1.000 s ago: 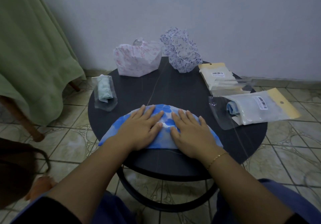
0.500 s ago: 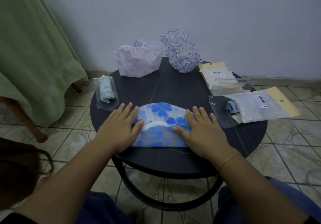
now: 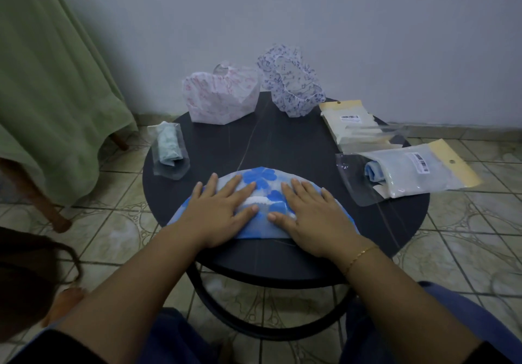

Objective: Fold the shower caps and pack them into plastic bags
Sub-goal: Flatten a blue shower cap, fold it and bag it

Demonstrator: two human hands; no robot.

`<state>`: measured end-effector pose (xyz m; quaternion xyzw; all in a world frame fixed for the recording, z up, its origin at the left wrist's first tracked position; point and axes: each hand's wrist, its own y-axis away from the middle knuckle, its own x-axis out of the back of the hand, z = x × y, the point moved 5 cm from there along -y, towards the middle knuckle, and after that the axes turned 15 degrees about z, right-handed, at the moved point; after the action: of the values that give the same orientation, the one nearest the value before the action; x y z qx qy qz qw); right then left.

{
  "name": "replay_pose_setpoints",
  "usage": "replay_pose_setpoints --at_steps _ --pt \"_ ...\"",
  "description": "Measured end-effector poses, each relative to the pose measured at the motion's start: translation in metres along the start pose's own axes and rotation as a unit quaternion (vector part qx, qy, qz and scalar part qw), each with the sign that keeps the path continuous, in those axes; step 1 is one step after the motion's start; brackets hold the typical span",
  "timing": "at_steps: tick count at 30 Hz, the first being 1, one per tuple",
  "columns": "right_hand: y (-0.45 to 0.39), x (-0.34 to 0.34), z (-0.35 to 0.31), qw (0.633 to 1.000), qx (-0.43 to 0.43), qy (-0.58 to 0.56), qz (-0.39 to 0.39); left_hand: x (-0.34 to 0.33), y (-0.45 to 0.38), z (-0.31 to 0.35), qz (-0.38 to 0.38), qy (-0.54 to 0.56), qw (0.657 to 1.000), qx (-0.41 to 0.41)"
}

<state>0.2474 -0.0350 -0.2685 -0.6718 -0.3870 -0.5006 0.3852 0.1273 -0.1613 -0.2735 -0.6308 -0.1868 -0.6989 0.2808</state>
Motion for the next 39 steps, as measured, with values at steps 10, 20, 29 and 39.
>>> replay_pose_setpoints --at_steps 10,20,29,39 --pt "0.006 0.012 0.011 0.999 0.008 0.007 0.040 0.015 0.005 -0.018 0.015 -0.038 0.992 0.121" --pt "0.003 0.023 0.001 0.995 0.044 -0.040 0.081 0.027 0.004 -0.002 0.078 0.093 0.969 0.216" --pt "0.019 0.036 0.010 0.968 0.111 -0.145 0.170 0.031 -0.001 0.007 0.101 0.216 0.962 0.131" --pt "0.049 0.021 0.016 0.960 0.187 -0.128 0.162 0.031 0.019 0.041 0.119 0.122 0.968 -0.185"
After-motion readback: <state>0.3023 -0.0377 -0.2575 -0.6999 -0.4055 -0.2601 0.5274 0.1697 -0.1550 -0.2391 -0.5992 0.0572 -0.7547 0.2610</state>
